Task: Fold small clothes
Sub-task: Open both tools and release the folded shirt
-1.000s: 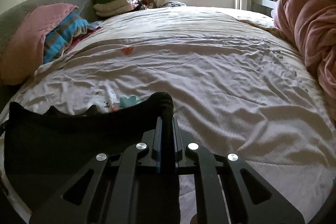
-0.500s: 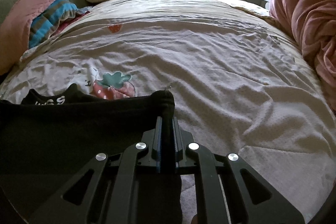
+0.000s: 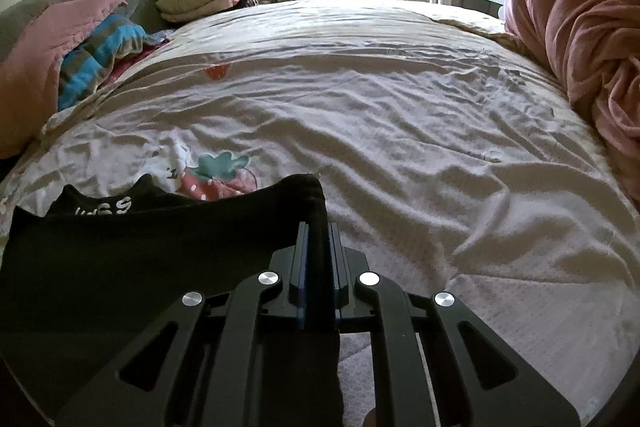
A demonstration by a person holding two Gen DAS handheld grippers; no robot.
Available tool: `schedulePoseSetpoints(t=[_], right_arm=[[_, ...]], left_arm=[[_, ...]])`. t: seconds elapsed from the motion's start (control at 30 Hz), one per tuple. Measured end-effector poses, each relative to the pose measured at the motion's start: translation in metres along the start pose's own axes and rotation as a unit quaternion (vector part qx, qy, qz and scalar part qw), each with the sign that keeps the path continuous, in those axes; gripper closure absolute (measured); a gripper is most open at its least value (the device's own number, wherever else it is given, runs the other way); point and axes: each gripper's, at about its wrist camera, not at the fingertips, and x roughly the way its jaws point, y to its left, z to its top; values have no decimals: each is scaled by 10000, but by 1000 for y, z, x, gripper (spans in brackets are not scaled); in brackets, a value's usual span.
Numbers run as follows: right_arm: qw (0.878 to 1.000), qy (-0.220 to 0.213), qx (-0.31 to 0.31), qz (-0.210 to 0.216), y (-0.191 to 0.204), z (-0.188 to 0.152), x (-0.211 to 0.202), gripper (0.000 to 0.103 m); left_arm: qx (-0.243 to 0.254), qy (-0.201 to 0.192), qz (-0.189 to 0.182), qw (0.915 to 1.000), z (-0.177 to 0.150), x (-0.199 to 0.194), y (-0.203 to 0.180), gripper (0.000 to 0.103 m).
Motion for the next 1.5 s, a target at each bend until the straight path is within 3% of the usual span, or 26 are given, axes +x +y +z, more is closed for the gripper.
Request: schedulePoseSetpoints(t=[0.1, 0.2, 0.33, 0.4, 0.47, 0.77, 1.07, 1.3, 1.5], right_arm=[[9996, 255, 36, -73, -1, -2, 11, 93], [9995, 261, 120, -117, -4, -3, 9, 76], [9996, 213, 149, -115, -9, -5, -1, 66], [9997, 181, 99, -120, -8, -7, -10, 63], [9999, 130, 68, -48, -5, -10, -21, 53], [9990, -130, -375, 217, 20, -22, -71, 38], [9964, -229, -640, 516, 39, -36, -105, 32], [9940, -170, -866, 640, 49, -46, -118, 31], [9919, 11, -1060, 703, 56, -58, -118, 31]], left_arm=[[-133, 149, 24, 9998, 0, 6, 10, 103], [-196, 283, -23, 9994, -2, 9, 13, 103], [-46, 271, -50, 9996, -3, 2, 4, 102], [11, 298, -85, 9995, -3, -2, 0, 96], [44, 308, -97, 9995, -4, -5, -3, 89], [119, 328, -200, 9992, -8, -24, -13, 69], [128, 307, -353, 9988, -13, -43, -20, 52], [288, 417, -483, 9975, -22, -52, -31, 50], [378, 740, -519, 9952, -44, -47, -35, 50]])
